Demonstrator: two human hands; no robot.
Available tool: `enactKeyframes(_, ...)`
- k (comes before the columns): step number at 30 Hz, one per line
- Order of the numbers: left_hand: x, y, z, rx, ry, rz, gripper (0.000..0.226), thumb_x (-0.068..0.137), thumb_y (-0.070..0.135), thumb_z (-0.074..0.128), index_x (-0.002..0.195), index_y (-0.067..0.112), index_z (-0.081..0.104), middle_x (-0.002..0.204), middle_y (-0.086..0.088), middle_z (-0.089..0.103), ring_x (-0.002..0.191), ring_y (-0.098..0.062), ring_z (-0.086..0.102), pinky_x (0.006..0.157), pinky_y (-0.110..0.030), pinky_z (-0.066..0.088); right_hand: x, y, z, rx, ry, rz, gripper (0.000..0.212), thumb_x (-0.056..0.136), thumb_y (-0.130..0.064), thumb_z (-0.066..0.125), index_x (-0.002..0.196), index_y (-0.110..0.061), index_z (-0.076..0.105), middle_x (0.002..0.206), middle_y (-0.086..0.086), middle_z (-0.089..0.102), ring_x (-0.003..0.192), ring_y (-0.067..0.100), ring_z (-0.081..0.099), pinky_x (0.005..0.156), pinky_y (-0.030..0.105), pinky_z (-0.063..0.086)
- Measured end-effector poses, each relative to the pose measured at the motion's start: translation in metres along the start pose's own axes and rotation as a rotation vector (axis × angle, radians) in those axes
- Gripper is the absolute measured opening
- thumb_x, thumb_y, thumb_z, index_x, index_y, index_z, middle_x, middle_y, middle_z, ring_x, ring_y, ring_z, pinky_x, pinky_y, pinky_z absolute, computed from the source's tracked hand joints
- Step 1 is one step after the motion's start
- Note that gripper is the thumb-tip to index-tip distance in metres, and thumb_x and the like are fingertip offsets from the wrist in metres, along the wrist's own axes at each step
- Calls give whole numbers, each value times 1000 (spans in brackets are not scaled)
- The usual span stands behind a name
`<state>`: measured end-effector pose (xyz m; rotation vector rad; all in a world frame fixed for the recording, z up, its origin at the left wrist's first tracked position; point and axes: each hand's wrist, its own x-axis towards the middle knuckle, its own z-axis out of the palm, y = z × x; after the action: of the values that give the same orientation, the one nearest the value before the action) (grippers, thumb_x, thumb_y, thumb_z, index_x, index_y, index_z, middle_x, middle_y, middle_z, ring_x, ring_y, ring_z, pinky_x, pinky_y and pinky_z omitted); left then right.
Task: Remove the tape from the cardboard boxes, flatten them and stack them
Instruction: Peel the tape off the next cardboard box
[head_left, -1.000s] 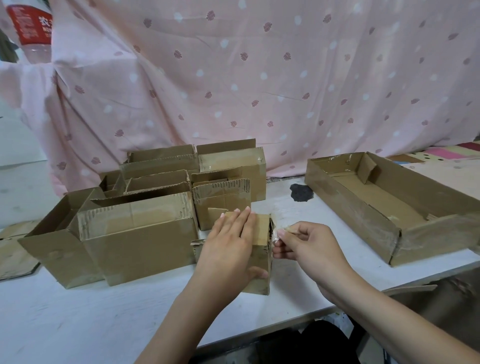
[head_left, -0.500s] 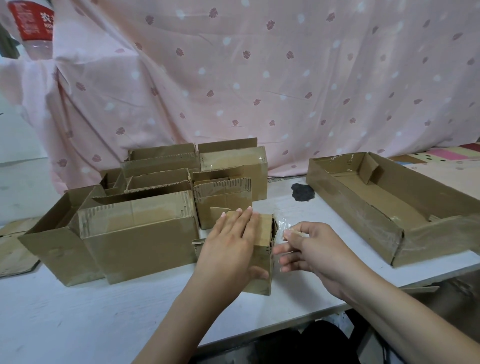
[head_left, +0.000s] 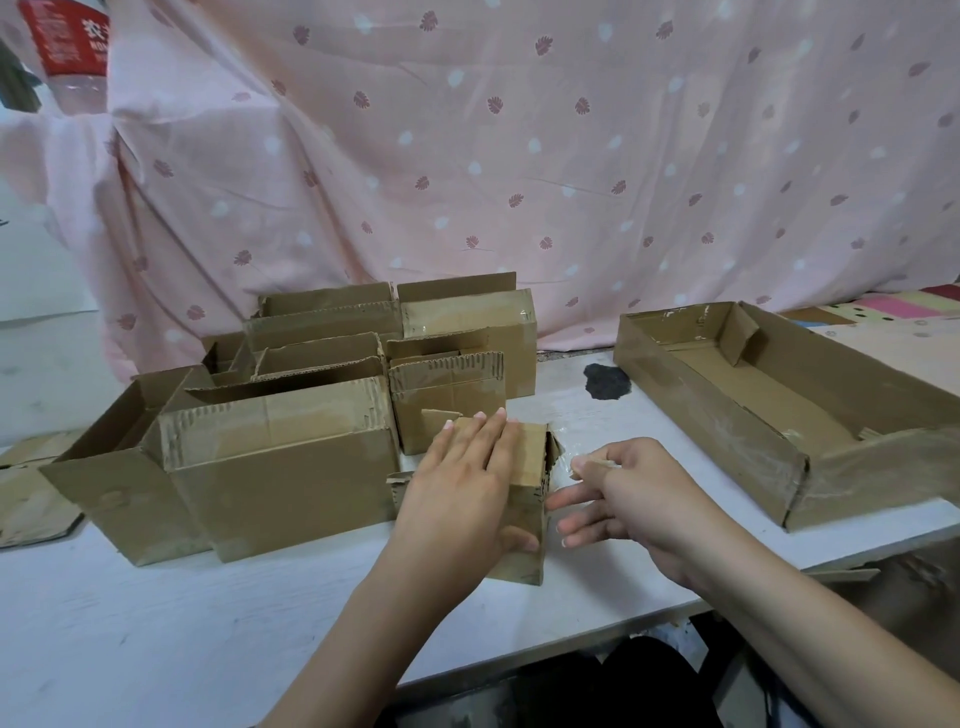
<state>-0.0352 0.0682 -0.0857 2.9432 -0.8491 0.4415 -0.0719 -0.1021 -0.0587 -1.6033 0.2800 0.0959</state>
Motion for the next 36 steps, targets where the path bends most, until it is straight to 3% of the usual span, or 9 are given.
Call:
enactKeyframes(6,-1,0,1,8,9,7,108,86,65,58,158,17,-8,166,0,-8,153,-17,-9,124,-37,-5,5,3,-1,200,-37,119,13,105,-6,47,104,6,51,76,27,72,67,35,74,58,37,62)
enactKeyframes(9,0,0,0,9,-2,10,109,86,66,56,158,16,-9,166,0,-10,152,-17,-9,124,-37,-6,9,5,-1,281,-39,156,10,104,-3,47,101,5,51,63,23,68,70,31,72,52,34,60)
enactKeyframes(12,0,1,0,9,-5,10,109,85,68,55,158,16,-8,166,-1,-10,153,-18,-9,124,-38,-5,12,6,-2,312,-33,199,8,104,-2,47,97,2,50,61,20,63,60,21,63,45,29,52)
enactKeyframes(16,1,-1,1,6,1,8,110,84,69,56,158,16,-7,166,0,-8,153,-17,-8,124,-37,-3,14,8,2,320,-35,241,11,105,-3,41,97,-4,49,84,24,66,36,12,33,36,24,38)
enactKeyframes(20,2,-2,0,-3,2,2,111,83,69,57,158,16,-5,167,0,-6,153,-17,-7,124,-37,-3,14,12,5,365,-55,232,20,106,-5,38,87,-8,44,74,19,62,35,11,21,35,23,28)
enactKeyframes(30,8,2,2,-11,5,-26,111,83,67,60,158,15,-3,167,-2,-4,153,-18,-5,124,-38,-2,20,19,13,290,24,101,26,108,-12,38,83,-8,45,51,8,53,41,13,22,40,25,27)
enactKeyframes(36,11,0,1,-19,4,-36,110,84,67,59,158,14,-3,167,-2,-4,153,-18,-3,124,-38,-2,14,27,22,257,101,-107,21,107,-16,43,96,-1,53,62,15,53,34,7,37,46,29,29)
